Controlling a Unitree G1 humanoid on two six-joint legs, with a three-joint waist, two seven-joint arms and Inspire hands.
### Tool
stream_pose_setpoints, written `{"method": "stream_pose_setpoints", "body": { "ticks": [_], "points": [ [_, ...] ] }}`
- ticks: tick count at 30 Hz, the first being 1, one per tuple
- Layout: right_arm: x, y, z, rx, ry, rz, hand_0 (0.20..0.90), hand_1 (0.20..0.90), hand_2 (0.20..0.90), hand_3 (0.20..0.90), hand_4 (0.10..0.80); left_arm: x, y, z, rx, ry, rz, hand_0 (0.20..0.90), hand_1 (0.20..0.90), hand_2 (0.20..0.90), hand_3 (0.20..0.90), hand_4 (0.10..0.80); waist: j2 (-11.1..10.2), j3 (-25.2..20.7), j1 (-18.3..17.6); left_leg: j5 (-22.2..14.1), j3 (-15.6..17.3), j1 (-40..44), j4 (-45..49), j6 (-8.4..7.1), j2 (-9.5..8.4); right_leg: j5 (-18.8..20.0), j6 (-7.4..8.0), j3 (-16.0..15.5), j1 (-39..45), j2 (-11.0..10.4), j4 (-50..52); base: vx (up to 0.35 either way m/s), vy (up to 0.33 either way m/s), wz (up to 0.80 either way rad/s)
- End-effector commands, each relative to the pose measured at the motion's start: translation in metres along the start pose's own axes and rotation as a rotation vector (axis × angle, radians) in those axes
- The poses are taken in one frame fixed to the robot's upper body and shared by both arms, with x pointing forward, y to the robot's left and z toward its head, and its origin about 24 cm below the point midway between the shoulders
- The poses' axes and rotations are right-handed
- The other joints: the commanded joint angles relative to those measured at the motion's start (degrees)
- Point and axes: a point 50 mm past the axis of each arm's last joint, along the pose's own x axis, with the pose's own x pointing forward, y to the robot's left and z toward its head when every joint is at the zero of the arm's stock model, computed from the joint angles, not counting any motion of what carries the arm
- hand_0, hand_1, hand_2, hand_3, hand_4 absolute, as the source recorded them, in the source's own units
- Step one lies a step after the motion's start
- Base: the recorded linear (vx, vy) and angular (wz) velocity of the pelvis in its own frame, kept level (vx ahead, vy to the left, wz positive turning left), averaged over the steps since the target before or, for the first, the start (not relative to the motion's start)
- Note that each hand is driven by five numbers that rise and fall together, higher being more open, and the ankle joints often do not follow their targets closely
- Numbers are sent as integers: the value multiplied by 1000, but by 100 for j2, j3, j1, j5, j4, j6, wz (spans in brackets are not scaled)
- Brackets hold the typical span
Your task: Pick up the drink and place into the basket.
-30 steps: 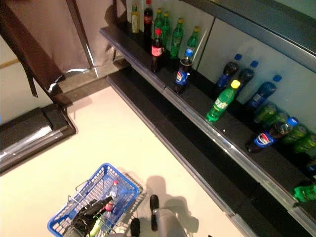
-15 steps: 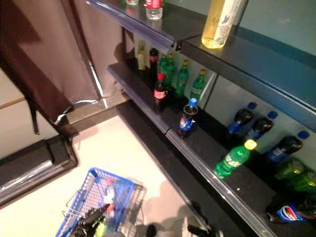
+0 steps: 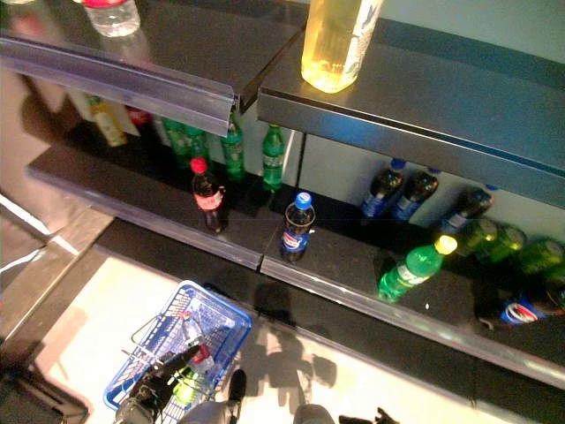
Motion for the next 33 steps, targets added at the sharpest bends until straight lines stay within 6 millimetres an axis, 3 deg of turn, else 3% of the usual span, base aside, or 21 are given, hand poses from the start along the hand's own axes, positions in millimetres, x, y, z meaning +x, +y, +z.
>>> {"method": "stream_pose_setpoints", "body": {
  "ticks": [1, 8, 10, 15, 16, 17, 19, 21, 22, 25, 28, 33],
  "points": [
    [2, 6, 43, -22, -178, 33, 900, 900, 900, 900, 800, -14, 28, 20, 77, -147, 6, 300, 300, 300, 200, 100, 76, -220, 325, -762, 422, -231, 783, -386, 305, 1326, 36, -310, 238, 62, -829, -69, 74, -51],
    [-1, 25, 56, 1, -220, 72, 900, 900, 900, 900, 800, -8, 17, 24, 28, -152, 22, 300, 300, 300, 200, 100, 18, -406, 426, -759, 607, -177, 644, -265, 244, 1257, -87, -452, 367, 144, -525, -128, -25, -55],
    [-2, 27, 61, -2, -235, 81, 900, 900, 900, 900, 800, -7, 12, 25, 30, -156, 7, 300, 300, 300, 200, 100, -1, -394, 430, -723, 581, -256, 687, -299, 261, 1126, -109, -397, 429, 253, -756, -205, -166, -29],
    [-8, 38, 80, -94, -306, 149, 900, 900, 900, 900, 800, -7, 2, 21, -24, -160, -17, 300, 300, 300, 200, 100, -175, -182, 571, -450, 595, -748, 921, -598, 425, 1223, -233, -447, 721, 538, -1441, -241, -211, 7],
    [-8, 38, 82, -106, -313, 153, 900, 900, 900, 900, 800, -8, 2, 19, -25, -159, -19, 300, 300, 300, 200, 100, -188, -164, 595, -417, 529, -794, 938, -630, 437, 1239, -247, -429, 749, 564, -1484, -226, -165, -12],
    [-10, 38, 89, -155, -337, 175, 900, 900, 900, 900, 800, -12, 6, 11, -41, -157, -15, 300, 300, 300, 200, 100, -267, -98, 732, -371, -162, -979, 1182, -691, 410, 1304, -300, -249, 748, 633, -1557, -154, -97, -17],
    [-10, 36, 95, -186, -351, 188, 900, 900, 900, 900, 800, -15, 11, 7, -65, -157, -5, 300, 300, 300, 200, 100, -316, -60, 832, -476, -620, -942, 1292, -656, 375, 1317, -329, -103, 679, 651, -1542, -150, -28, -31],
    [-10, 34, 97, -205, -354, 191, 900, 900, 900, 900, 800, -19, 17, -3, -86, -134, 16, 300, 300, 300, 200, 100, -307, -110, 811, -351, -470, -743, 997, -718, 656, 1308, -382, -137, 602, 720, -1510, -89, 66, -84],
    [-10, 32, 93, -199, -351, 190, 900, 900, 900, 900, 800, -19, 20, -5, -72, -115, 20, 300, 300, 300, 200, 100, -270, -131, 735, -194, -176, -711, 817, -791, 858, 1249, -391, -269, 647, 743, -1470, -9, 59, -59],
    [-9, 30, 85, -207, -343, 196, 900, 900, 900, 900, 800, -16, 20, -5, -10, -82, 20, 300, 300, 300, 200, 100, -205, -173, 612, -18, 24, -628, 560, -891, 1077, 1123, -400, -417, 679, 747, -1331, 29, 103, 45],
    [-18, 39, 89, -301, -408, 246, 900, 900, 900, 900, 800, -12, 15, 2, 31, -73, -7, 300, 300, 300, 200, 100, -148, -202, 480, -77, -22, -510, 576, -963, 1067, 1060, -353, -509, 701, 599, -1190, 92, 251, 98],
    [-50, 58, 126, -450, -635, 353, 900, 900, 900, 900, 800, -15, 18, 7, 77, -84, -22, 300, 300, 300, 200, 100, -193, -228, 506, -222, -68, -225, 492, -944, 915, 1197, -172, -624, 826, 373, -1279, 84, 101, 14]
  ]
}}
